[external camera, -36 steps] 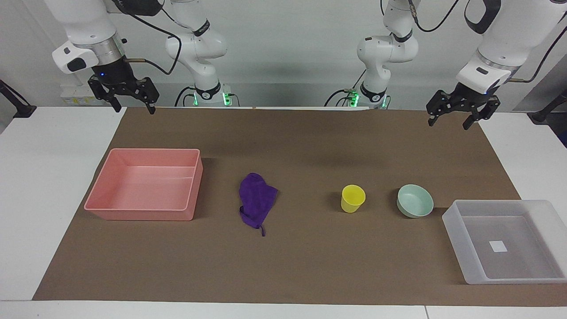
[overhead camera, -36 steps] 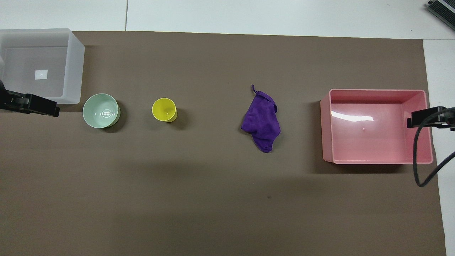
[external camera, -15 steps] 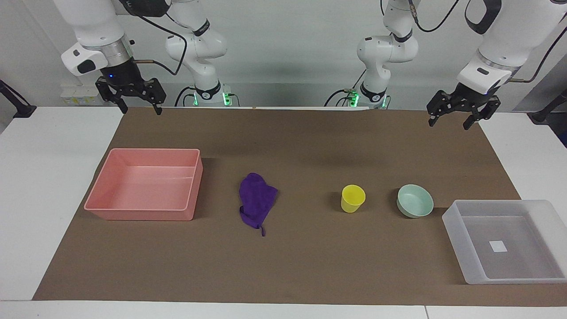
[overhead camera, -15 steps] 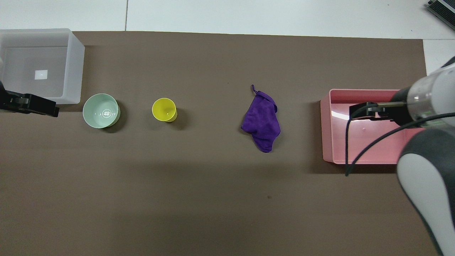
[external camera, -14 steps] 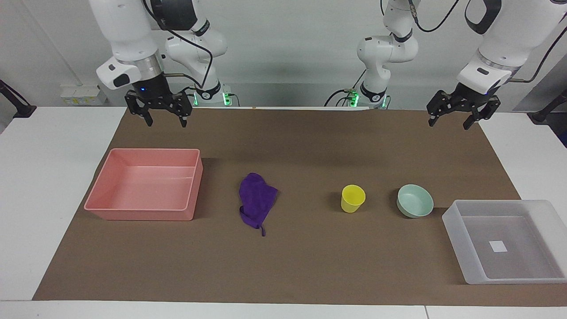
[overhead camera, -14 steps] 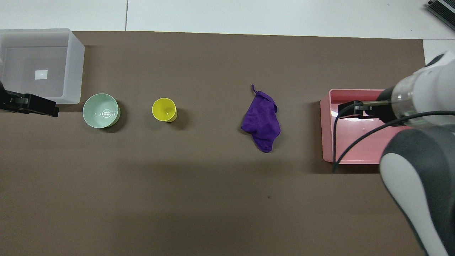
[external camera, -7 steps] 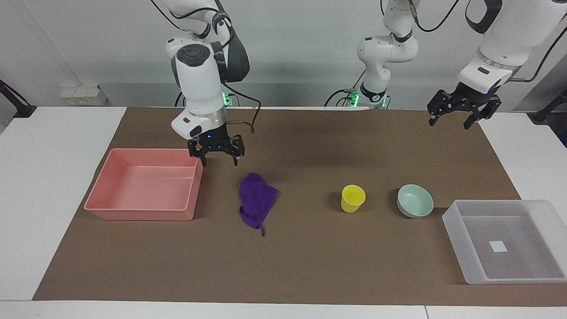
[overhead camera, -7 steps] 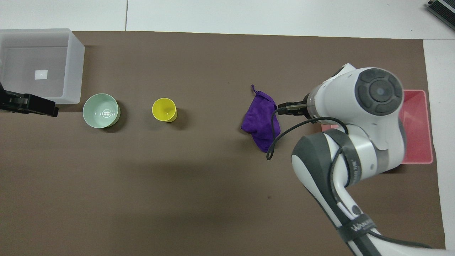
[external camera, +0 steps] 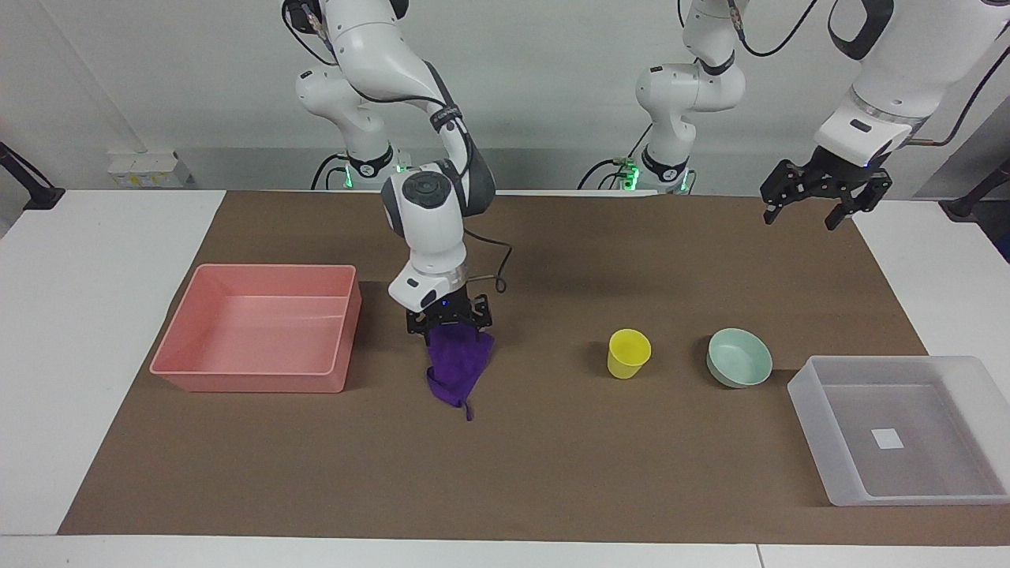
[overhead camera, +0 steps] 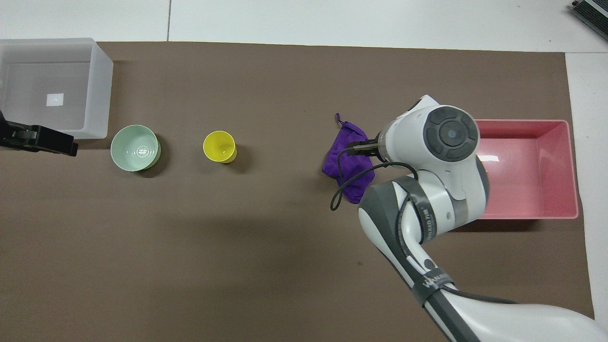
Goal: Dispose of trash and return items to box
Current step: 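Reach the right gripper from the pink bin to the purple cloth, then grasp the purple cloth with the right gripper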
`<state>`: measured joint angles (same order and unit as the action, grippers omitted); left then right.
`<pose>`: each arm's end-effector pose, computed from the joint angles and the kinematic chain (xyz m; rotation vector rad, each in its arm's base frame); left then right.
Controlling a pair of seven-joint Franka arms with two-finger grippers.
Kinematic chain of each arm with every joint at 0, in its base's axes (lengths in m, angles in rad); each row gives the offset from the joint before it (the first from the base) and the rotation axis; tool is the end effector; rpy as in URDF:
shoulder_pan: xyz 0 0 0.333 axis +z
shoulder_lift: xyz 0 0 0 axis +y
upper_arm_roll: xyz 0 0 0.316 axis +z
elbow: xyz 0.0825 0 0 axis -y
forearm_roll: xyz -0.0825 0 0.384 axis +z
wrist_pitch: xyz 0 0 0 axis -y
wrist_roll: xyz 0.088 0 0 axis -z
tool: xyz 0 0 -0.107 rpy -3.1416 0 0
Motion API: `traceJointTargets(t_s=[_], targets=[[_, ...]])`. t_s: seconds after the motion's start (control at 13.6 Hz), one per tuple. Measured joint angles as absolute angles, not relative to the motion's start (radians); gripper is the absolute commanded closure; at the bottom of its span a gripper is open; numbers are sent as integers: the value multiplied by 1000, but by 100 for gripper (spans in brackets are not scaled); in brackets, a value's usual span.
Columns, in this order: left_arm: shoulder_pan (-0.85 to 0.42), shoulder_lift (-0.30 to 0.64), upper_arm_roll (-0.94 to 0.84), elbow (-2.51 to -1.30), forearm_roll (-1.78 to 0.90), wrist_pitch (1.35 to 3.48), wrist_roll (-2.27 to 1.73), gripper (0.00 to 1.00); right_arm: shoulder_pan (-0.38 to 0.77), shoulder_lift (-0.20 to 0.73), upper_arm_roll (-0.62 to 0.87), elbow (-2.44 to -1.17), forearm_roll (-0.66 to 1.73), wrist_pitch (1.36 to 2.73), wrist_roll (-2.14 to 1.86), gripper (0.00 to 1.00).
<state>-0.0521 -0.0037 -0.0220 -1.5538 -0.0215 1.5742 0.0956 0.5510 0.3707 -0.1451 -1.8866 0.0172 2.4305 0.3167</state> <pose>0.5524 -0.0433 0.6349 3.1089 -0.2647 0.0380 0.5909 0.2607 0.3301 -3.0997 -0.1420 -0.2794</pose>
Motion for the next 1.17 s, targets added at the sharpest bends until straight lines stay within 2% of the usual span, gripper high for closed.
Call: traceJointTargets(t_s=[0.15, 0.22, 0.29, 0.88, 1.17], targets=[[-52, -4, -22, -1556, -21, 1579, 96, 0, 556, 401, -145, -1889, 17, 2446, 314, 1], [-52, -4, -22, -1557, -22, 1582, 96, 0, 556, 405, -145, -1896, 17, 2451, 308, 43], [-52, -4, -22, -1558, -21, 1587, 96, 0, 556, 404, -146, -1905, 17, 2457, 306, 99], [-44, -2, -19, -1587, -21, 1656, 96, 0, 553, 380, -152, -1919, 19, 2400, 357, 100], [-24, 11, -15, -1679, -21, 1790, 96, 0, 554, 288, -153, -1910, 18, 2315, 433, 100]])
